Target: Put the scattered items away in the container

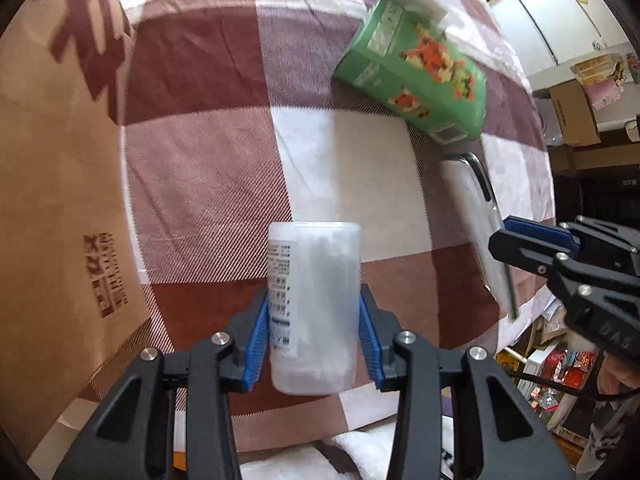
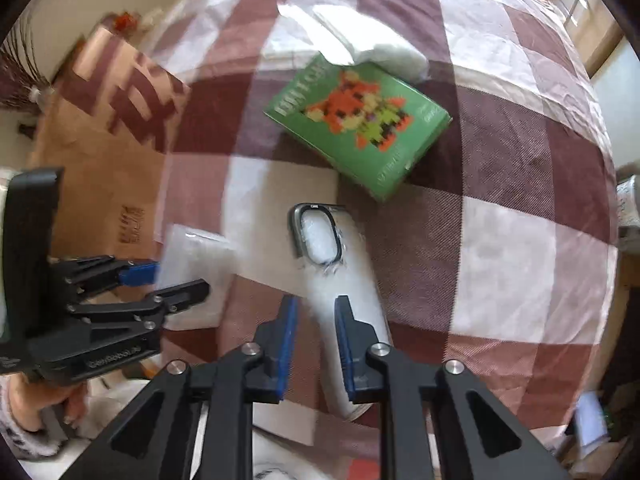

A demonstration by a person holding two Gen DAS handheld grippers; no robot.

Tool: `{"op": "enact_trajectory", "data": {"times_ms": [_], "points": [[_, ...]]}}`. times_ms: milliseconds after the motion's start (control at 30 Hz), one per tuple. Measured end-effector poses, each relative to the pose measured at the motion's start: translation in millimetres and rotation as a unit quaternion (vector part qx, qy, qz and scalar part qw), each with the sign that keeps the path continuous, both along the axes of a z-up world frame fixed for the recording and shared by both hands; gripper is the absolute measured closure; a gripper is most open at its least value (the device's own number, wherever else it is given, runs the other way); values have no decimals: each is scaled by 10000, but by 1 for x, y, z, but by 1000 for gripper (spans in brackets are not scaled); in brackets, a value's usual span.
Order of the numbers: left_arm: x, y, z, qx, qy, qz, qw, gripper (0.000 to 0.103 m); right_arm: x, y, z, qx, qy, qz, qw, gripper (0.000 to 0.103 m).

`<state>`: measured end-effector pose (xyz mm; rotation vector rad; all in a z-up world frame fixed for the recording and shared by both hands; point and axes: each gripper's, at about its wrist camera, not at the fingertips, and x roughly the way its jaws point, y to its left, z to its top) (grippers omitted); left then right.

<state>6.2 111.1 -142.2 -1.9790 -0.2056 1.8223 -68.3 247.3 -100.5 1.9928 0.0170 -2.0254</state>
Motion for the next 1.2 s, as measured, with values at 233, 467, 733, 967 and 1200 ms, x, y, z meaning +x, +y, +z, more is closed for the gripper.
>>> {"op": "enact_trajectory", "data": {"times_ms": [233, 467, 733, 967, 1200], "points": [[-1, 12, -5, -203, 95, -305, 9993, 62, 2, -2, -40, 981, -12, 105, 9951, 78], [-5, 15, -10, -160, -12, -316, 9994, 62, 7, 6, -42, 819, 15, -501, 9954, 25], [-5, 16, -13, -160, -69, -347, 9992, 62, 15, 7, -65, 1186, -166, -433, 9919, 22], [-9, 19, -14, -114, -70, -391, 9991, 62, 16, 29, -53, 709, -170, -894, 9933, 33], [-12, 5, 11, 38, 96, -289, 9995, 62, 19, 60, -21, 156, -84, -1427, 9896, 33]]}}
